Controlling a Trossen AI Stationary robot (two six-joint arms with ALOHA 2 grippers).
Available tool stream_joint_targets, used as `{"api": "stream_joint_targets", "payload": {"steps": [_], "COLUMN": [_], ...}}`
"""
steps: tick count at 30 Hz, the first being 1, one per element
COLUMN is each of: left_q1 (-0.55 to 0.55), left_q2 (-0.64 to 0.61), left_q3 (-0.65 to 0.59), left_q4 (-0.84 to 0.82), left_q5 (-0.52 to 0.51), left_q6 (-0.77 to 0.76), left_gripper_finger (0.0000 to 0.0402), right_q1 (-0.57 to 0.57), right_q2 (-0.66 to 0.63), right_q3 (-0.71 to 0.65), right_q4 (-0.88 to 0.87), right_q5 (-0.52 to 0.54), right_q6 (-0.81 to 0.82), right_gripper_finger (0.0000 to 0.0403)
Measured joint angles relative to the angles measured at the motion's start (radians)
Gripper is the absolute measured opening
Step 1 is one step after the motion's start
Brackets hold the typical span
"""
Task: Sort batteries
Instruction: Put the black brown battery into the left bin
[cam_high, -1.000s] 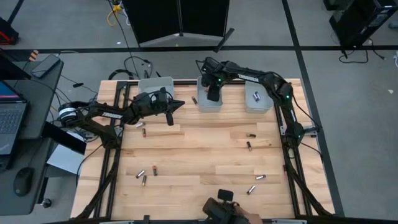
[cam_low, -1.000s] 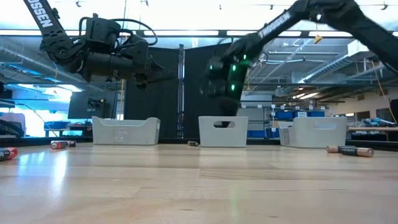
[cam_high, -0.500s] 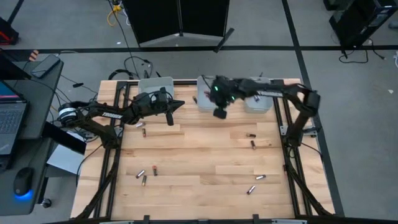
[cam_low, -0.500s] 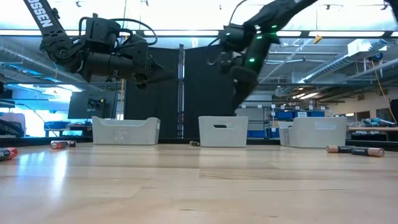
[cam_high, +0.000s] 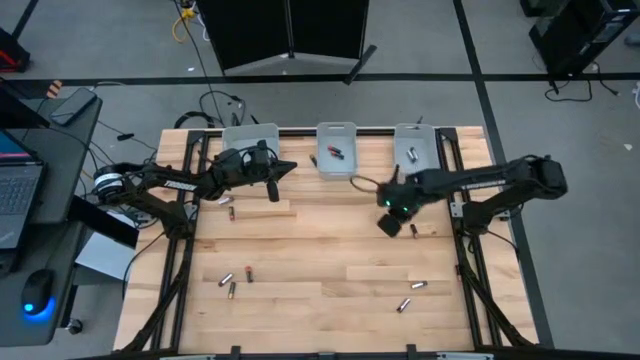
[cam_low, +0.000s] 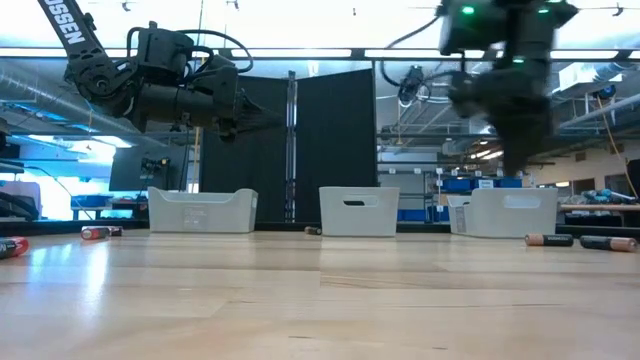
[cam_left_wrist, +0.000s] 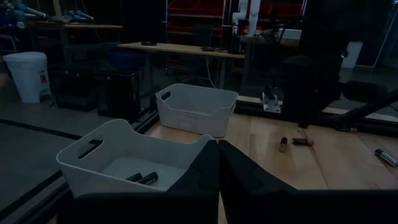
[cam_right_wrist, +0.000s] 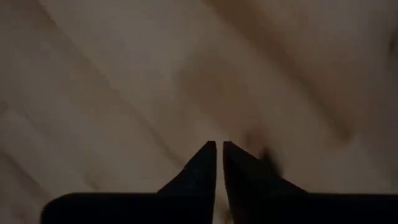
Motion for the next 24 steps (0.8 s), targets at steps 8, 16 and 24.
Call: {"api": "stream_joint_targets", "payload": {"steps": [8,16,24], "left_q1": [0.000,0.000,0.000], "left_q2": [0.000,0.000,0.000], "left_q3": [0.000,0.000,0.000], "left_q4": [-0.002,-0.006,-0.006], "left_q5": [0.000,0.000,0.000], "left_q6": [-0.006,-0.008,-0.024], "left_gripper_finger": [0.0005,0.0005,0.0006], "right_q1": [0.091,0.073,0.070], "right_q2": [-0.020,-0.019,-0.023], "right_q3": [-0.137,-0.299,-0.378], "right_q4": [-0.108,-0.065,0.040], "right_q5": [-0.089,-0.128,-0.173], "right_q6": [0.307,0.364,0.351], "right_gripper_finger": [0.0117,0.0158,0.0150]}}
